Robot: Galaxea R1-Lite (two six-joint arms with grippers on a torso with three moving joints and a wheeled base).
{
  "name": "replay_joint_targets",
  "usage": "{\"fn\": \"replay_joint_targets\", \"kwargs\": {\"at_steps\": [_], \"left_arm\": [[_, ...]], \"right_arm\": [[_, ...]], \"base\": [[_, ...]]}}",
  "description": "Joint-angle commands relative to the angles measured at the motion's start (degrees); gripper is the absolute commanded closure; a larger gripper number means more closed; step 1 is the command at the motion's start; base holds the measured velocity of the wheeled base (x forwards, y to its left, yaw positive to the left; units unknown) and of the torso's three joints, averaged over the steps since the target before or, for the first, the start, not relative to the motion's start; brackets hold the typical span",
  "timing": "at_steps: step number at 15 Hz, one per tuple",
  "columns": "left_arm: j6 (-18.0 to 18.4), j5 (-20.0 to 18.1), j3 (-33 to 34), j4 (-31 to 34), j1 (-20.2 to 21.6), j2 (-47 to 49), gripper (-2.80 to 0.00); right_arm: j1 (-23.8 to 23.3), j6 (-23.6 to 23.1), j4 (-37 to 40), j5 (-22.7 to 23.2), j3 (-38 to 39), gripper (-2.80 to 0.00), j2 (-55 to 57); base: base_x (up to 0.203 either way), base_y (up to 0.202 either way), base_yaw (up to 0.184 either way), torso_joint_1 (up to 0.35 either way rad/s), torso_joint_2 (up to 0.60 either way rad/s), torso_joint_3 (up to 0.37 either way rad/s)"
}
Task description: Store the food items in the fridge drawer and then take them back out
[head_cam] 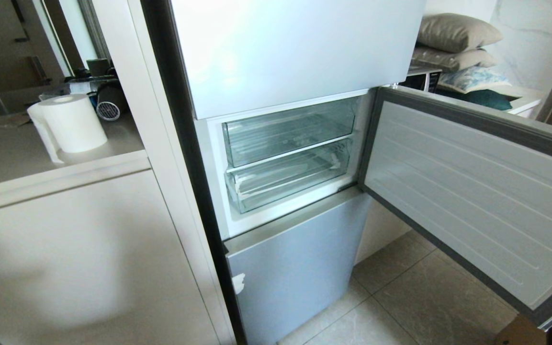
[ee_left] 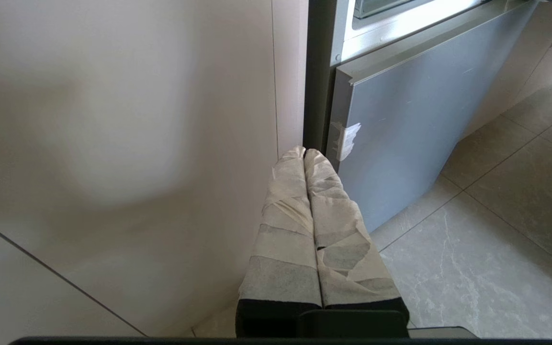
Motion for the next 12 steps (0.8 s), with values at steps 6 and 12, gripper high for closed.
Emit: {"fn": "replay_joint_targets", "kwargs": {"at_steps": [6,12], "left_arm": [[0.0,0.02,0.01,0.06,0.0,0.1,0.0],[0.0,0.02,0.01,0.06,0.0,0.1,0.0]], "right_arm": [[-1.23,22.71,-19.11,0.02,-4.97,0.0,-8.45],[1.67,2.29,-6.44,-27.77,-4.43,0.0,-6.53]], "base": [[0.0,0.0,0.0,0.0,0.0,0.0],[0.0,0.0,0.0,0.0,0.0,0.0]]}}
